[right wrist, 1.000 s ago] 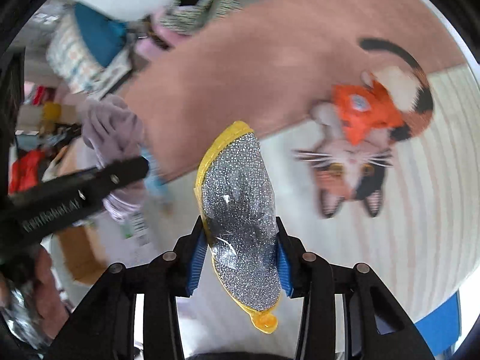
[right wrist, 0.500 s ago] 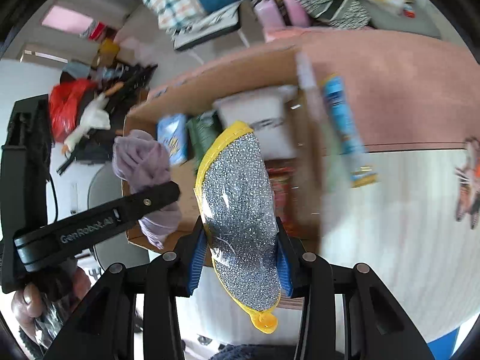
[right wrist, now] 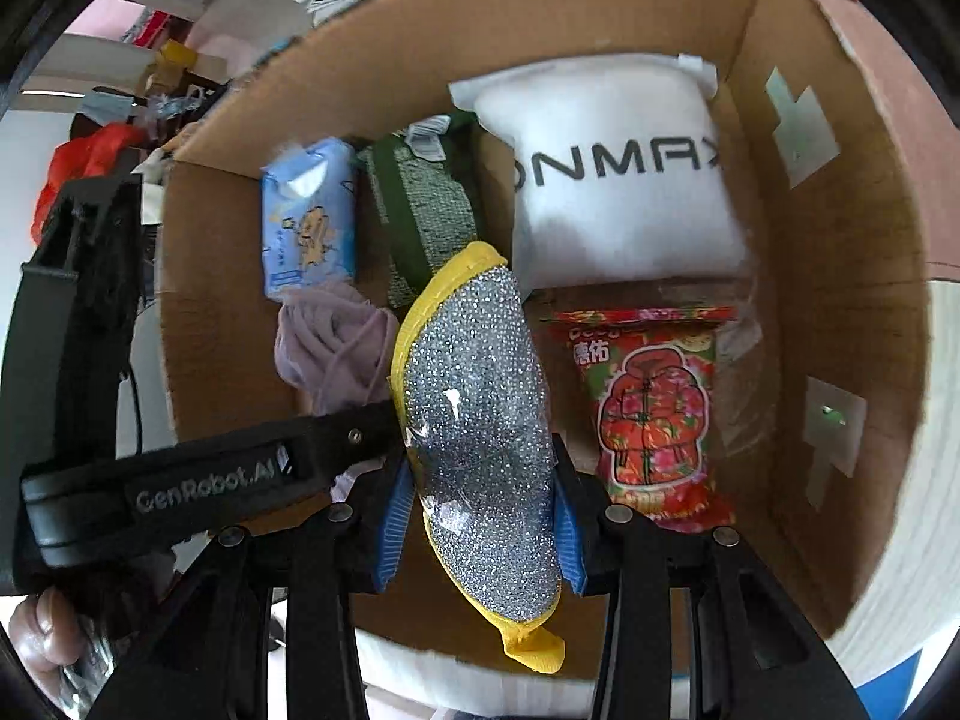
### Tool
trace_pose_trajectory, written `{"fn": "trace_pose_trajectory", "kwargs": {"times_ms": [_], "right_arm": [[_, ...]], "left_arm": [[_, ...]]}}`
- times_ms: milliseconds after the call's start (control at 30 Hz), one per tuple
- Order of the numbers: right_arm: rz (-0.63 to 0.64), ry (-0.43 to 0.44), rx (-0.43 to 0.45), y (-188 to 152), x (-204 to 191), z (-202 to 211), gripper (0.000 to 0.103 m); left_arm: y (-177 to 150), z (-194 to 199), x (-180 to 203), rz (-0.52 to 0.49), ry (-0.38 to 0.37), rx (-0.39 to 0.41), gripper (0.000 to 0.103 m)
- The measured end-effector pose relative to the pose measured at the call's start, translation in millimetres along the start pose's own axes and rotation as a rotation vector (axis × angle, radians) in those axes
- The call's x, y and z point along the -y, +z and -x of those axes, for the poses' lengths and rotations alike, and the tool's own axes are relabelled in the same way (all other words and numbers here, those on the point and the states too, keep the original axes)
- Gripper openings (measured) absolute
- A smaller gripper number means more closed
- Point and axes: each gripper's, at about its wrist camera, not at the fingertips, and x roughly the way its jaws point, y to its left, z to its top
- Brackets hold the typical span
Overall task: Organize soft objects
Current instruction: 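Place the sock and sponge into the box and open both tools, then move both tools back toward the blue tube on the table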
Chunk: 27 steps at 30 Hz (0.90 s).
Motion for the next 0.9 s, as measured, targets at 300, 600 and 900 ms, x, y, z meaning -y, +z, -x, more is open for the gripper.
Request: {"fn": "trace_pose_trajectory", "kwargs": {"times_ms": [300, 600, 900], "right_arm": [[-0.003, -0.029, -0.042, 6.3, -1.2, -20.9, 0.079], [0.028, -0.075, -0.002, -8.3, 6.9, 20.2, 0.085], [0.099, -0.193, 0.107, -37.4, 9.2, 84.6, 0.102]], "left_arm": [[-5.5, 10.9, -0.7, -0.074, 0.098, 0.042, 0.074], [-36.8, 54.7, 10.2, -0.119, 0.154, 0.177, 0.077], [-88.1, 100.4, 32.2, -0.186, 0.270, 0.382, 0.088]]}}
